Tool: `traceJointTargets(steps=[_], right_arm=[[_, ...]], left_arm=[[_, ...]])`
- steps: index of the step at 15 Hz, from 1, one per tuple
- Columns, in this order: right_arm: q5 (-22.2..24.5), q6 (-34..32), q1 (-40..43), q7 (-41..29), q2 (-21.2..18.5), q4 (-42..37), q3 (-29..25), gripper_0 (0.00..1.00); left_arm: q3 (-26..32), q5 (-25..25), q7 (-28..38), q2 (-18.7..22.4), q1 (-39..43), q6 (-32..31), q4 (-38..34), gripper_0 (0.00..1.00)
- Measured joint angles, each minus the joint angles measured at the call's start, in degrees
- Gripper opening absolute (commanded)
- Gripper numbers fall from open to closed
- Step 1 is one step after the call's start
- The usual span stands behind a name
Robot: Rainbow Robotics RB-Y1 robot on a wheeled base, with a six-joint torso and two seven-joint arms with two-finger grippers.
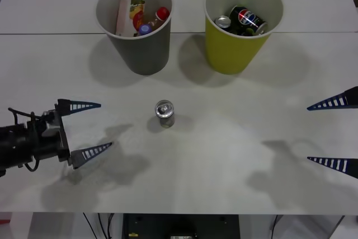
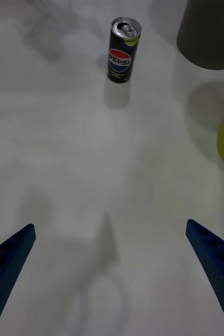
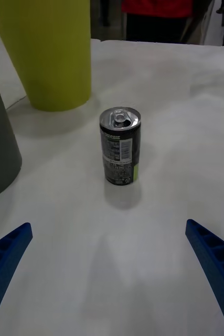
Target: Put the can into the green bin and the plastic bottle into the gray bin
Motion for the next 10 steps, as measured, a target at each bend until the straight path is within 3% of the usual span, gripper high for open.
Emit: traceJointTargets(steps=[4, 10], right_arm=[[0.0, 0.0, 0.0, 0.0, 0.0, 0.0, 0.0, 1.0], [0.0, 0.0, 0.0, 0.0, 0.0, 0.0, 0.0, 1.0]], left_arm=[[-2.4, 0.0, -5.4, -3.3, -3.5, -2.0, 5.9, 1.0], [-2.8, -0.6, -6.6, -9.4, -7.9, -6.0, 13.6, 1.0]])
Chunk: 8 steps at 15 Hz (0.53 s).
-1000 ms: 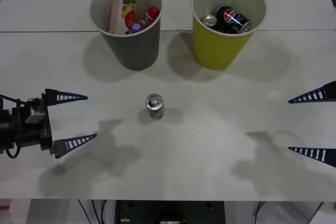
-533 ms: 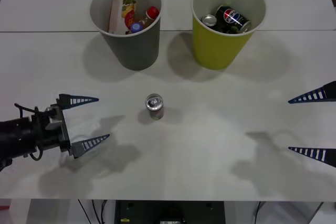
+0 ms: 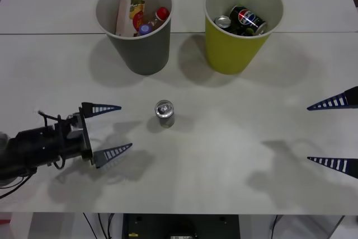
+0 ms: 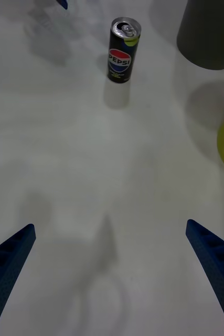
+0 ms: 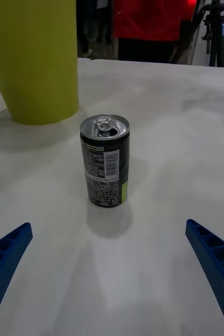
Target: Put the can into the green bin and the plastic bottle into the gray bin
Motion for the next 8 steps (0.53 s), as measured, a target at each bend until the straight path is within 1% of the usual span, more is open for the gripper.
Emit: traceJointTargets(steps=[5, 8], right_arm=[[0.0, 0.0, 0.0, 0.0, 0.0, 0.0, 0.0, 1.0], [0.0, 0.0, 0.0, 0.0, 0.0, 0.0, 0.0, 1.0]], left_arm=[[0.1, -0.9, -0.4, -4.9, -2.7, 0.0, 3.9, 1.0], [0.1, -2.5, -0.5, -7.6, -3.6, 1.7, 4.3, 1.0]])
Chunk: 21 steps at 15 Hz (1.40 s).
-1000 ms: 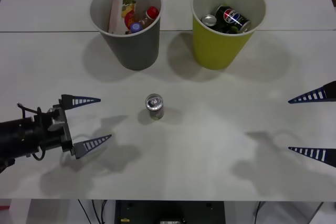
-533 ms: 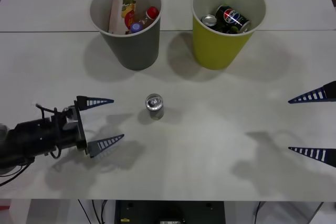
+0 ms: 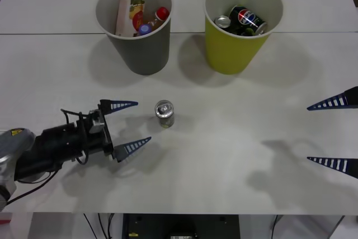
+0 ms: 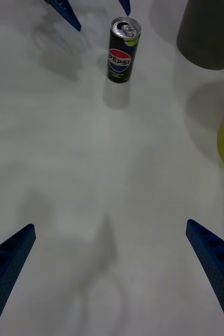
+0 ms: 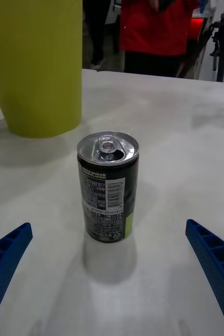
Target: Put the can into the green bin and the plastic bottle into the gray bin
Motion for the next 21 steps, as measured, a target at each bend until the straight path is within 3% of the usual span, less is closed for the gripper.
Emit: traceJointTargets(steps=[6, 12, 18, 19, 20, 21], right_arm=[[0.0, 0.0, 0.0, 0.0, 0.0, 0.0, 0.0, 1.0], [0.0, 0.0, 0.0, 0.0, 0.0, 0.0, 0.0, 1.0], [0.0, 0.0, 0.0, 0.0, 0.0, 0.0, 0.0, 1.0], [0.0, 0.0, 0.0, 0.0, 0.0, 0.0, 0.0, 1.0], [0.0, 0.0, 0.0, 0.0, 0.0, 0.0, 0.0, 1.0], [0.0, 0.0, 0.0, 0.0, 0.0, 0.0, 0.0, 1.0]], left_arm=[[0.0, -2.9, 0.2, -4.8, -2.3, 3.2, 1.2, 1.0], [-0.1, -3.5, -0.7, -10.0, -7.4, 3.9, 8.6, 1.0], [-0.1, -5.8, -0.9, -13.0, -8.8, 7.1, 9.1, 1.0], [-0.1, -6.0, -0.9, -13.1, -8.9, 7.2, 9.1, 0.74], [-0.1, -6.4, -0.9, -13.1, -8.9, 7.2, 9.1, 0.32], [-0.1, -6.4, -0.8, -13.1, -8.9, 7.3, 9.1, 0.12]])
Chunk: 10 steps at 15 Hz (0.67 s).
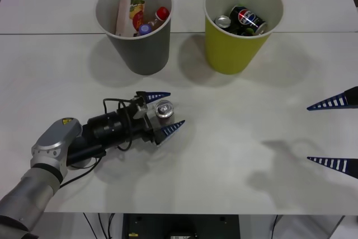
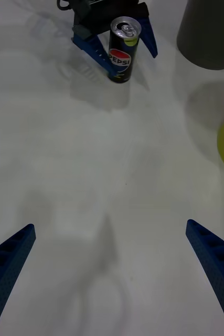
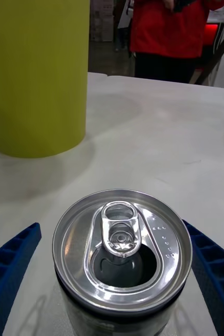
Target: Put the can into the green bin and the plastic bottle into the gray bin
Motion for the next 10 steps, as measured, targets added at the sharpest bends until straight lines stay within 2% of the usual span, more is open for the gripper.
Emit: traceJointTargets(steps=[1, 2, 10], right_arm=[[0.0, 0.0, 0.0, 0.0, 0.0, 0.0, 0.0, 1.0], [0.0, 0.0, 0.0, 0.0, 0.0, 0.0, 0.0, 1.0], [0.0, 0.0, 0.0, 0.0, 0.0, 0.0, 0.0, 1.0]], left_arm=[[0.0, 0.0, -0.1, 0.0, 0.0, 0.0, 0.0, 0.02], [0.0, 0.0, -0.1, 0.0, 0.0, 0.0, 0.0, 0.0], [0.1, -1.3, 1.0, 0.0, -0.4, 0.0, 0.0, 0.0]])
